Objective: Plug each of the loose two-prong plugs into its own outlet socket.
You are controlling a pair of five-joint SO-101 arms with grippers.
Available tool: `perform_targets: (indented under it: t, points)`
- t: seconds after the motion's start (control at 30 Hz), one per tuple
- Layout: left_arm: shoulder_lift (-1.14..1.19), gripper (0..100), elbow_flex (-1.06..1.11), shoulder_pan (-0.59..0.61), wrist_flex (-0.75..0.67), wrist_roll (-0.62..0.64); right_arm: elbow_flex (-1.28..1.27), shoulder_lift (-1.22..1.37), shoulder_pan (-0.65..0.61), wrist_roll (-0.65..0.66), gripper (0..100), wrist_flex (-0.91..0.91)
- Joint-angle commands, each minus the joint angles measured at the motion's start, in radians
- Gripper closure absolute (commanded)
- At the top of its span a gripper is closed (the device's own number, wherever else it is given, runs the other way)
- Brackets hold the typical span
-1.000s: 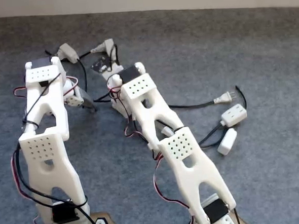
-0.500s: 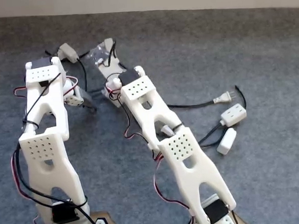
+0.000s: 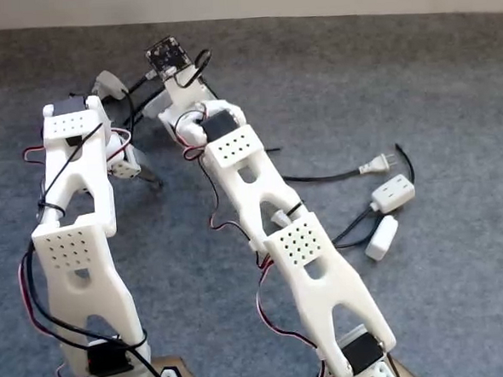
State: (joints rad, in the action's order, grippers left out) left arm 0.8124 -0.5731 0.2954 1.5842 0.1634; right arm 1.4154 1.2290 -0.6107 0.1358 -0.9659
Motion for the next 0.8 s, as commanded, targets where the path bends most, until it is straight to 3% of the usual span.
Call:
perform_targets:
  t: [0.0, 0.13, 0.27, 0.53, 0.77]
  points:
    - [-0.015, 64, -0.03, -0.001, -0.009, 0.008, 0.2, -0.056, 0.001, -0.009, 80.0, -0.14]
    - [-0.015, 64, -0.03, -0.001, -0.009, 0.008, 0.394, -0.077, -0.021, -0.008, 80.0, -0.265]
    - [-0.015, 64, -0.03, -0.001, -0.009, 0.008, 0.344, -0.222, -0.045, -0.008, 80.0, -0.375]
    - [-0.015, 64, -0.03, -0.001, -0.009, 0.008, 0.348, -0.555, -0.097, -0.008, 80.0, -0.415]
    - [-0.015, 64, -0.03, -0.001, -0.009, 0.008, 0.349, -0.803, -0.094, -0.008, 80.0, -0.711]
